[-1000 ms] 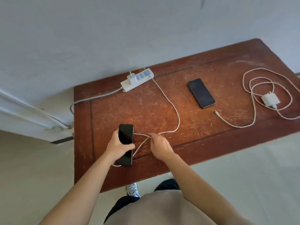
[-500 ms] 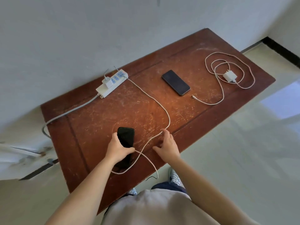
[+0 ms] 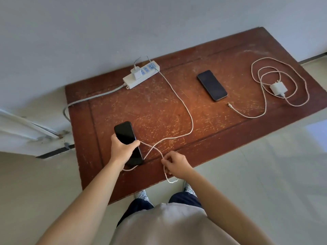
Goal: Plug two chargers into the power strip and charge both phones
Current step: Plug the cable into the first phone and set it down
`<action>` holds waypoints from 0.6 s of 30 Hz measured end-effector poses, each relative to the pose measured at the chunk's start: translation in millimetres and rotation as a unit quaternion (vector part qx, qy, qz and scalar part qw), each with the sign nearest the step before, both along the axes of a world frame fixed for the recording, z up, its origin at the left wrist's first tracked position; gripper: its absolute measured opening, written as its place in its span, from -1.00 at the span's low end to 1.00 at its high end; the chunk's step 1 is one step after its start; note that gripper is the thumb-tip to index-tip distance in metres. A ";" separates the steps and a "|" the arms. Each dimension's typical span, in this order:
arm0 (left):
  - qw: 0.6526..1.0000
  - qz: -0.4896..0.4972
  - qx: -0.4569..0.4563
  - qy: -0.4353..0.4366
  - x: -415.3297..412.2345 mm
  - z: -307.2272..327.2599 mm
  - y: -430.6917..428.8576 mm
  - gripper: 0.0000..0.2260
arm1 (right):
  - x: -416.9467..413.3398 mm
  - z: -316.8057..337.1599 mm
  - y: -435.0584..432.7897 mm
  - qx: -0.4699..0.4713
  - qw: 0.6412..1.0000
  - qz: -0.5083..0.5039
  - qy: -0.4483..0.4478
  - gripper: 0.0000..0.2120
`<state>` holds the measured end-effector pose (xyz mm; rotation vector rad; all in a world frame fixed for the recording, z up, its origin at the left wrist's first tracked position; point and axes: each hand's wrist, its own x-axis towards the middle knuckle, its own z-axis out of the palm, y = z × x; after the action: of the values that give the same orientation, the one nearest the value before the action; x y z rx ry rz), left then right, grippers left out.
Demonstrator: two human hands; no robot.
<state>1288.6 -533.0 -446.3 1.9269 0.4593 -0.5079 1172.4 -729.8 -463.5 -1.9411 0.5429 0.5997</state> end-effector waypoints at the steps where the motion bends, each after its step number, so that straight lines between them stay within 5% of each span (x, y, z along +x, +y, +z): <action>1: 1.000 0.025 -0.014 -0.007 -2.7 2.7 5.7 -0.39 | 5.8 2.3 0.4 0.074 0.993 -0.094 0.008 -0.89; 3: 0.996 0.077 -0.046 0.000 -6.4 9.4 17.2 -0.46 | 21.1 10.2 0.7 0.244 0.924 -0.295 0.009 -0.88; 5: 0.984 0.146 -0.091 0.039 -8.3 18.3 28.1 -0.52 | 37.9 21.7 -1.4 0.391 0.806 -0.444 -0.014 -0.91; 8: 0.938 0.221 -0.221 0.149 -15.6 37.3 42.1 -0.55 | 57.2 39.3 -3.0 0.502 0.673 -0.543 -0.020 -0.87; 13: 0.830 0.184 -0.441 0.286 -39.9 50.9 48.5 -0.39 | 73.7 51.5 12.8 0.548 0.637 -0.541 -0.010 -0.83; 18: 0.790 0.157 -0.513 0.298 -46.3 49.6 45.0 -0.42 | 71.0 50.1 35.0 0.573 0.663 -0.482 -0.003 -0.82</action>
<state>1242.4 -488.0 -396.6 0.5887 0.6947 -0.9089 1243.4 -694.9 -413.4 -0.2872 0.8071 0.1052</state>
